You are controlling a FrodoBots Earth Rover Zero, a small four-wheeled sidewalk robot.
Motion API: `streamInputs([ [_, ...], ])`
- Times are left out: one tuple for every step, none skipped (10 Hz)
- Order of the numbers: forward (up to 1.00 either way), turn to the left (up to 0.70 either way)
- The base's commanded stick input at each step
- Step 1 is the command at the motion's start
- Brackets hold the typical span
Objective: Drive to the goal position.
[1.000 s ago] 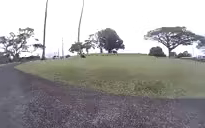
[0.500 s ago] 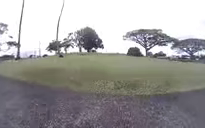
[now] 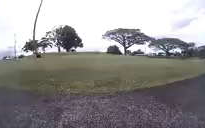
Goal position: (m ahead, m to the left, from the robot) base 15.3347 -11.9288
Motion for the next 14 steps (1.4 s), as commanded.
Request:
streamInputs([
  [0.00,-0.70],
  [0.00,-0.70],
  [0.00,-0.70],
  [0.00,-0.70],
  [0.00,-0.70],
  [0.00,-0.70],
  [0.00,-0.70],
  [0.00,-0.70],
  [0.00,-0.70],
  [0.00,-0.70],
  [0.00,-0.70],
  [0.00,-0.70],
  [0.00,-0.70],
  [0.00,-0.70],
])
